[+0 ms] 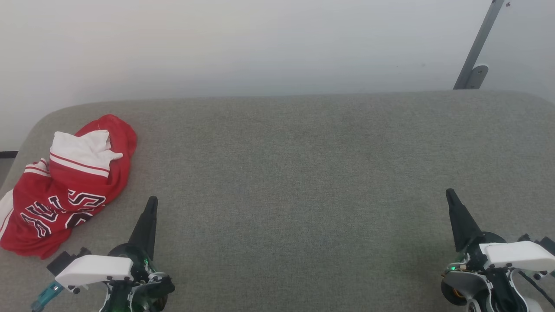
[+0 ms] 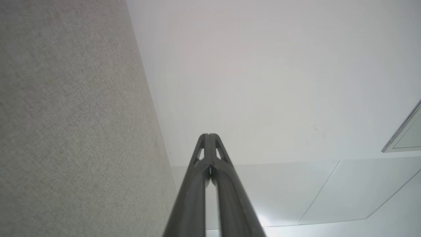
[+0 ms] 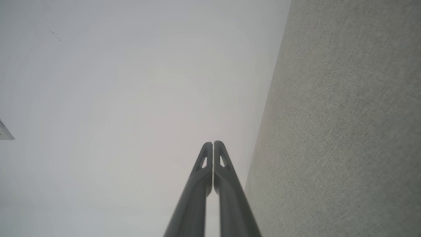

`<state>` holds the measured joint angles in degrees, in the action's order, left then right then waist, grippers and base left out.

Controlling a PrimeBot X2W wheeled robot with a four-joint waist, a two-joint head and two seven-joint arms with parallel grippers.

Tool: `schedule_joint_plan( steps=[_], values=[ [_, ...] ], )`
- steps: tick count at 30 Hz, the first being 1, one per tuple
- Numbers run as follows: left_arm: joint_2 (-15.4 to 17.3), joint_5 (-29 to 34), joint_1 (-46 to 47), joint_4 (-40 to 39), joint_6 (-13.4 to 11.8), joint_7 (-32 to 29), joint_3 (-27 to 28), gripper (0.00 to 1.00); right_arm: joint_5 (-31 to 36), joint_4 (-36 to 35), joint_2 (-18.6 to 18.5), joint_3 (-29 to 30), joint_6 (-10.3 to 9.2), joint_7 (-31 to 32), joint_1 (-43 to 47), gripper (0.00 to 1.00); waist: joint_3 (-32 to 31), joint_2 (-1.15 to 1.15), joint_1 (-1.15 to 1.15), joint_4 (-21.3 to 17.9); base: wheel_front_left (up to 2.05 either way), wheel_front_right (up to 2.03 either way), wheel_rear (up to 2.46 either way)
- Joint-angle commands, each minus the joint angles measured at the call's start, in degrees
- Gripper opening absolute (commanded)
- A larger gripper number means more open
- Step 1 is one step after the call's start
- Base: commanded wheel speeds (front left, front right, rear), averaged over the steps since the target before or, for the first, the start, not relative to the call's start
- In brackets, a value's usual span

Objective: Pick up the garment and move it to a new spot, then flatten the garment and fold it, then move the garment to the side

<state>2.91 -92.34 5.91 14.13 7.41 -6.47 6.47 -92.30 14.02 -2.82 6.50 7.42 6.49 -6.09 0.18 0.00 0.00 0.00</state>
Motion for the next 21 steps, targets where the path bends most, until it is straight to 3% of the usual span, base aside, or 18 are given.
schedule_joint_plan(
  steps=[1,21],
  values=[
    [0.0,-0.2,0.6,0.0,0.2,-0.1,0.1,0.00,-0.2,0.2,-0.2,0.1,0.23,0.0,-0.3,0.00,0.0,0.00,0.00,0.0,0.00,0.00,0.00],
    [0.0,-0.2,0.6,0.0,0.2,-0.1,0.1,0.00,-0.2,0.2,-0.2,0.1,0.23,0.0,-0.3,0.00,0.0,0.00,0.00,0.0,0.00,0.00,0.00]
  ],
)
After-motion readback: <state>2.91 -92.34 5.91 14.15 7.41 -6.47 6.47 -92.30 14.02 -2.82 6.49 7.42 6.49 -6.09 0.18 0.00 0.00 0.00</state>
